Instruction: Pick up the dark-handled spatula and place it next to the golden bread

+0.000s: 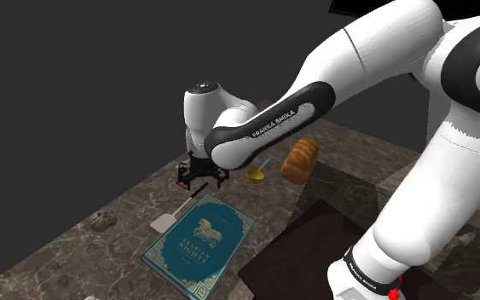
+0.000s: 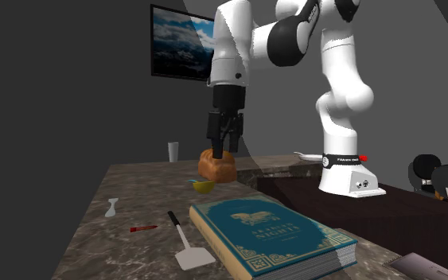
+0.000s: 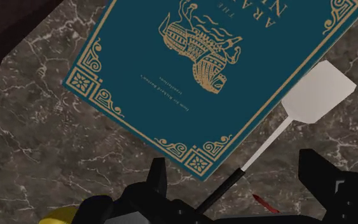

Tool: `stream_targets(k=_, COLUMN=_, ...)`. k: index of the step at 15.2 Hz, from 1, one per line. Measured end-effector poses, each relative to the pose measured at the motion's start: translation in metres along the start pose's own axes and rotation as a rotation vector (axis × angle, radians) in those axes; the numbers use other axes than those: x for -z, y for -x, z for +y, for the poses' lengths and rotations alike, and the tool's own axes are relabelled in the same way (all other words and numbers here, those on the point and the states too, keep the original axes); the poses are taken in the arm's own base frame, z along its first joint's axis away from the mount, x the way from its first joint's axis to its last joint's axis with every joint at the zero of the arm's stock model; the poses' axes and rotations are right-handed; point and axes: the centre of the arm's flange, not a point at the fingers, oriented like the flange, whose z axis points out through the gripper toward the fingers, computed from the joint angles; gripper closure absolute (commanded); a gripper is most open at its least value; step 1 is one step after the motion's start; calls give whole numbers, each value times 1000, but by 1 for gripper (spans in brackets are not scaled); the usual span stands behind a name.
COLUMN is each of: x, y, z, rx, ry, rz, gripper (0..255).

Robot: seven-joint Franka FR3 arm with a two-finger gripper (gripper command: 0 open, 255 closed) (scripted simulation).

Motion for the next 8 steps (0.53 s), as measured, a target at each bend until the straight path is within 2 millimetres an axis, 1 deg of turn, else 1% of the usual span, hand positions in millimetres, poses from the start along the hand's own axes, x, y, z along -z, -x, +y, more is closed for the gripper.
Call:
stream_targets(k=3, x=-28, y=-7, z=-23, rx=-59, ry=-1, rz=-13, gripper=0)
stream_targets(k=5, x=-46, y=-10, z=-43, rx=-96, ry=-1, rz=-21, gripper=0)
stream_targets(k=7, x=-65, y=-18, z=-65, rx=-135, ry=0, rz=-29, gripper=0)
stream_targets(k=8, x=-75, y=-19, z=-71, rx=-154, ry=0, rz=-34, gripper=0)
